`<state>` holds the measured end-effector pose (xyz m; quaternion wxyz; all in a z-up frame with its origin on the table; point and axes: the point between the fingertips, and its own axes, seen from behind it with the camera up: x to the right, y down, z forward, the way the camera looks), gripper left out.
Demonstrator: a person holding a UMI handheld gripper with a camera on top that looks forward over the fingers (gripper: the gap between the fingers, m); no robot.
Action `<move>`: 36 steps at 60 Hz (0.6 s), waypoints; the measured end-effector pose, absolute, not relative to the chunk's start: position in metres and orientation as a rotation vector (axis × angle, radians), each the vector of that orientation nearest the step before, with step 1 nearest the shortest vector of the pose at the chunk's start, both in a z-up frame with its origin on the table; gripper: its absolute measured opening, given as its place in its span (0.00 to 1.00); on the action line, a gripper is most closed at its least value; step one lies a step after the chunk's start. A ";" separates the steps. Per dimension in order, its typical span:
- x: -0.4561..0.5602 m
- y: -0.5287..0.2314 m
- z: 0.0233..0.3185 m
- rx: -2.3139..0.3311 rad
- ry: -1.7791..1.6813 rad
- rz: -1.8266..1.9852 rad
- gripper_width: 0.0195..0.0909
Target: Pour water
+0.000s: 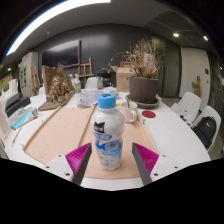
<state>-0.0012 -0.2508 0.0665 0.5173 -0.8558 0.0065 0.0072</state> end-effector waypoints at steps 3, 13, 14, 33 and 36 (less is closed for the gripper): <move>-0.003 -0.237 0.063 -2.024 0.025 0.010 0.83; -0.008 -0.214 0.056 -1.960 0.016 -0.018 0.46; -0.008 -0.213 0.056 -1.955 0.014 -0.017 0.45; -0.015 -0.205 0.071 -1.969 -0.048 -0.120 0.25; -0.020 -0.199 0.083 -1.962 -0.049 -0.123 0.25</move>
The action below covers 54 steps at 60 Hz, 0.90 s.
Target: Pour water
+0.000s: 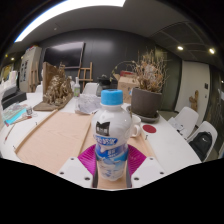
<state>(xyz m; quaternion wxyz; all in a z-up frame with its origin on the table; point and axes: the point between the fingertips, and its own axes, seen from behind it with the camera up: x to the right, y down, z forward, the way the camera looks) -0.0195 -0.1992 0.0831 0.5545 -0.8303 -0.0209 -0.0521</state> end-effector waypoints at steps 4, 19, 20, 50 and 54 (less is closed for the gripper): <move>-0.030 -0.187 0.105 -1.941 -0.029 -0.074 0.25; -0.074 -0.106 0.209 -1.792 0.258 0.412 0.25; -0.077 -0.101 0.215 -1.781 0.291 0.467 0.25; -0.060 0.041 0.189 -1.241 1.360 1.754 0.24; -0.056 0.044 0.178 -1.216 1.408 1.776 0.25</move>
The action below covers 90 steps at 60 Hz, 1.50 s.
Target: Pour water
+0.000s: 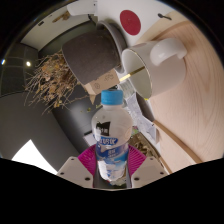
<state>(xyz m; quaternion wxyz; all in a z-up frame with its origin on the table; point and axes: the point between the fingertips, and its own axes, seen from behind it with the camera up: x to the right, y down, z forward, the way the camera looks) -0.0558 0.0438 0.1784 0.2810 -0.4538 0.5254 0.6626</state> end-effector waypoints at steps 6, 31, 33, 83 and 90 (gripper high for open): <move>-0.053 0.046 0.171 -1.213 1.437 1.785 0.25; -0.024 0.045 0.221 -1.670 0.728 1.090 0.25; -0.013 0.047 0.233 -1.688 0.626 0.975 0.25; 0.234 0.076 0.057 -1.922 0.152 -0.109 0.28; 0.235 0.076 0.058 -1.917 0.169 -0.102 0.42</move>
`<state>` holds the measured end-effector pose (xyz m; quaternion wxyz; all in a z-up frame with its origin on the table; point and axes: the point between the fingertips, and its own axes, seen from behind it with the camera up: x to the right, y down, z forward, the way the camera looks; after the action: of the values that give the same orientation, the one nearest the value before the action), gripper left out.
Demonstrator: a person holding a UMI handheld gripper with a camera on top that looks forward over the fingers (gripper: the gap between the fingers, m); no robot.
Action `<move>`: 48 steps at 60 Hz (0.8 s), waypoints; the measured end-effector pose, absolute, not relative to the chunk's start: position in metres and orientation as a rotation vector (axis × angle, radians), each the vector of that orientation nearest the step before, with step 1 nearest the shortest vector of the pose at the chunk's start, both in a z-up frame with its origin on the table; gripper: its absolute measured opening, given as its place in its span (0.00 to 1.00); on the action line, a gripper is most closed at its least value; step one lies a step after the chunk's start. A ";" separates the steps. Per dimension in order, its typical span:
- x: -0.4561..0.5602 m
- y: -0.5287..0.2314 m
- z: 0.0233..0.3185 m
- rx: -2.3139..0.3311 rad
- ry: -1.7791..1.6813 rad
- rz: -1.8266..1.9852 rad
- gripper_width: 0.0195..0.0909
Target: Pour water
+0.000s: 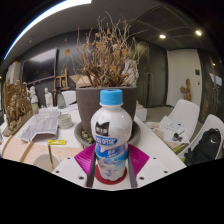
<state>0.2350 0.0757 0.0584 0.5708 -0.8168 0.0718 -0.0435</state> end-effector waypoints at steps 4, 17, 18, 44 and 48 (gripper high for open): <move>0.234 0.072 0.052 -1.956 0.182 -0.104 0.59; 0.224 0.030 0.075 -2.003 0.246 -0.124 0.92; 0.222 0.024 0.078 -2.006 0.248 -0.128 0.92; 0.109 -0.211 0.172 -2.098 0.214 -0.218 0.93; 0.090 -0.242 0.182 -2.109 0.206 -0.217 0.92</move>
<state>0.0896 -0.2420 0.1815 0.4845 -0.8662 0.0845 -0.0890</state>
